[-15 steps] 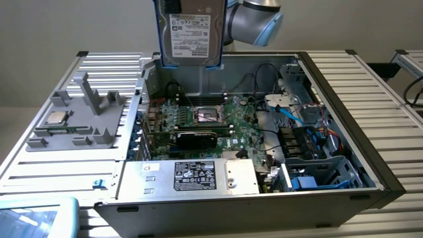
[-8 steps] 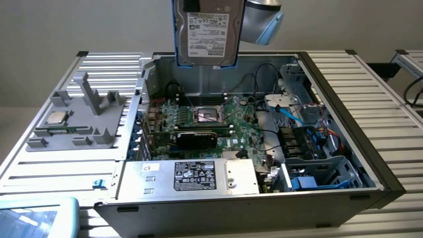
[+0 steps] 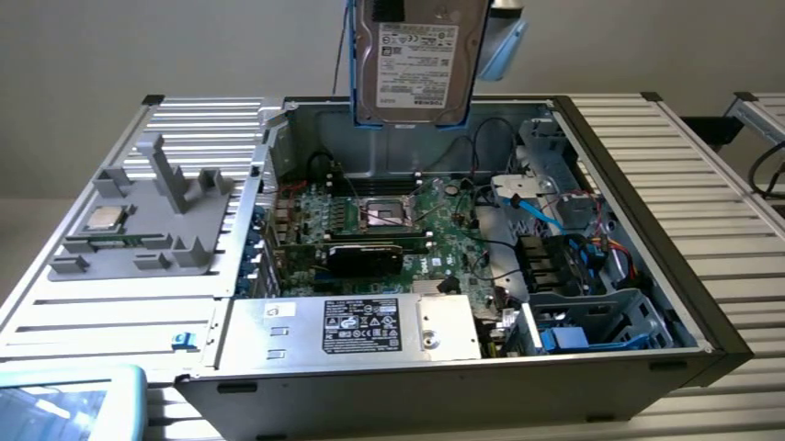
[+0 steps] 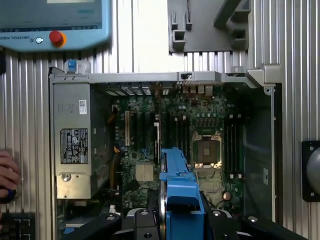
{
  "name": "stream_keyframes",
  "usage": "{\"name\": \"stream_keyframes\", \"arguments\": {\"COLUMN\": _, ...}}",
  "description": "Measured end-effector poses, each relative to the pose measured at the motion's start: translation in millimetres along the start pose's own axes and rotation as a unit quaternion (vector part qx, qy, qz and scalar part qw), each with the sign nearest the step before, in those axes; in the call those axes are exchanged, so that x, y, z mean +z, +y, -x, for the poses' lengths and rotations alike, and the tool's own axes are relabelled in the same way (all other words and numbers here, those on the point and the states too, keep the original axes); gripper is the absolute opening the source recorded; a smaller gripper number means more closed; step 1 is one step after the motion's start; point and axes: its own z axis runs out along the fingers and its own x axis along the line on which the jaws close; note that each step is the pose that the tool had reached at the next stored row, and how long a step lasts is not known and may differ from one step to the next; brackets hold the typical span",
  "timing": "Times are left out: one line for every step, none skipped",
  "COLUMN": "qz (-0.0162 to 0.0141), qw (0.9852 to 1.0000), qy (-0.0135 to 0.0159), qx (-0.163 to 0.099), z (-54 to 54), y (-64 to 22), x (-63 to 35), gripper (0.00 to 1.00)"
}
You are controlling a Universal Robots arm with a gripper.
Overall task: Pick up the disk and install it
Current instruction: 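Pick up the disk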
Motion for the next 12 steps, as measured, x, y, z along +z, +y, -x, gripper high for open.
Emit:
{"name": "stream_keyframes", "arguments": {"qz": 0.0001, "qw": 1.0000, "qy": 0.0001, "qx": 0.000, "z": -2.0, "y": -3.4, "x": -0.5, "gripper": 0.37}}
{"name": "stream_keyframes", "arguments": {"qz": 0.0002, "qw": 1.0000, "qy": 0.0000, "qx": 0.000, "z": -4.0, "y": -6.8, "x": -0.9, "gripper": 0.37}}
{"name": "stream_keyframes", "arguments": {"qz": 0.0003, "qw": 1.0000, "qy": 0.0000, "qx": 0.000, "z": -5.8, "y": -10.3, "x": -1.3, "gripper": 0.37}}
{"name": "stream_keyframes", "arguments": {"qz": 0.0003, "qw": 1.0000, "qy": 0.0000, "qx": 0.000, "z": -7.5, "y": -14.1, "x": -1.7, "gripper": 0.37}}
{"name": "stream_keyframes", "arguments": {"qz": 0.0003, "qw": 1.0000, "qy": 0.0001, "qx": 0.000, "z": -9.1, "y": -17.7, "x": -2.2, "gripper": 0.37}}
{"name": "stream_keyframes", "arguments": {"qz": 0.0004, "qw": 1.0000, "qy": 0.0001, "qx": 0.000, "z": -10.7, "y": -21.4, "x": -2.6, "gripper": 0.37}}
{"name": "stream_keyframes", "arguments": {"qz": 0.0003, "qw": 1.0000, "qy": 0.0000, "qx": 0.000, "z": -12.1, "y": -25.3, "x": -3.0, "gripper": 0.37}}
{"name": "stream_keyframes", "arguments": {"qz": 0.0004, "qw": 1.0000, "qy": 0.0000, "qx": 0.000, "z": -13.3, "y": -29.2, "x": -3.6, "gripper": 0.37}}
{"name": "stream_keyframes", "arguments": {"qz": 0.0004, "qw": 1.0000, "qy": 0.0001, "qx": 0.000, "z": -14.3, "y": -32.3, "x": -4.3, "gripper": 0.37}}
{"name": "stream_keyframes", "arguments": {"qz": 0.0004, "qw": 1.0000, "qy": 0.0001, "qx": 0.000, "z": -15.6, "y": -36.1, "x": -5.0, "gripper": 0.37}}
{"name": "stream_keyframes", "arguments": {"qz": 0.0004, "qw": 1.0000, "qy": 0.0001, "qx": 0.000, "z": -17.2, "y": -39.7, "x": -5.8, "gripper": 0.37}}
{"name": "stream_keyframes", "arguments": {"qz": 0.0004, "qw": 1.0000, "qy": 0.0001, "qx": 0.000, "z": -19.0, "y": -42.5, "x": -6.5, "gripper": 0.37}}
